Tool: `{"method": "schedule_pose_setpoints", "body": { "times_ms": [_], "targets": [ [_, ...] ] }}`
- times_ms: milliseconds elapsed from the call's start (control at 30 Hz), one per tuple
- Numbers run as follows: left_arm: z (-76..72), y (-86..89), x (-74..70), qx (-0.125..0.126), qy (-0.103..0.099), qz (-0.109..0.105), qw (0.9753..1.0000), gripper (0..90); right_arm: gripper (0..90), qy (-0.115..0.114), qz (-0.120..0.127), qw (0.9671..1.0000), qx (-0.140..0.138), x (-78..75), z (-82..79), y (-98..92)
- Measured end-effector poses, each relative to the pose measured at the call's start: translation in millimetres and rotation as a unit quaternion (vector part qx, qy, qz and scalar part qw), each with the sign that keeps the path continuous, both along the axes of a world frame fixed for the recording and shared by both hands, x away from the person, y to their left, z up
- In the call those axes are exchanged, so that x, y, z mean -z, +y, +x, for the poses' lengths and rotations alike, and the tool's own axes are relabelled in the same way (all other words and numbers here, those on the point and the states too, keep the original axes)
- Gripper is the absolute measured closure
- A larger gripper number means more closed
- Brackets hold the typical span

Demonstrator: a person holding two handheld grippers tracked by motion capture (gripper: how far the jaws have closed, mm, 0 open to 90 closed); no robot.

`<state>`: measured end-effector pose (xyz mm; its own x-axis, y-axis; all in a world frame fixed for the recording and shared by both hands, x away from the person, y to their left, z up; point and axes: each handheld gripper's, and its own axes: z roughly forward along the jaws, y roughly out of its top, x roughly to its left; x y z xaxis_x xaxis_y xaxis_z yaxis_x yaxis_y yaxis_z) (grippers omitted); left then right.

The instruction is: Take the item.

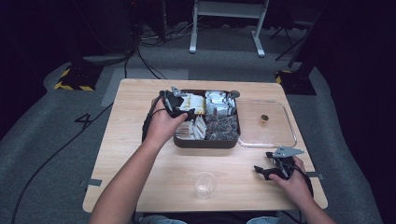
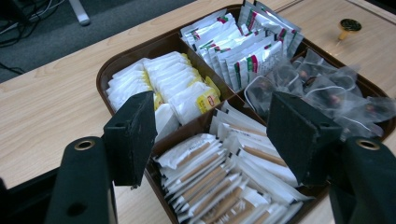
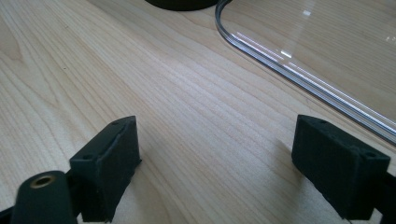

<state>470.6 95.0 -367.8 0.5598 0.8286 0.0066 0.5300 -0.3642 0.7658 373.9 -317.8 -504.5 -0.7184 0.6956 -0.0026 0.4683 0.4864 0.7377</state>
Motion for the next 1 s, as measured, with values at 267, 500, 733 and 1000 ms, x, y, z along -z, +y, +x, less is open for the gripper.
{"method": "schedule_pose_setpoints", "body": {
  "times_ms": [267,500,733,1000],
  "targets": [
    [32.1,-8.4,11.6,-0.006,0.001,-0.018,0.9998,35.2,15.2,0.0,0.0,1.0,-0.001,0.0,0.3,0.1],
    [53.5,-14.9,25.9,-0.016,0.016,-0.017,0.9996,36.1,15.3,0.0,0.0,1.0,-0.002,0.0,0.7,0.2],
    [68.0,-20.9,37.6,-0.015,0.045,0.002,0.9989,36.7,15.2,0.0,0.0,1.0,-0.003,0.0,0.8,0.1],
    [83.8,-21.4,54.0,-0.028,0.062,0.021,0.9975,42.0,15.3,0.0,0.0,1.0,-0.003,0.0,0.9,0.1]
  ]
}}
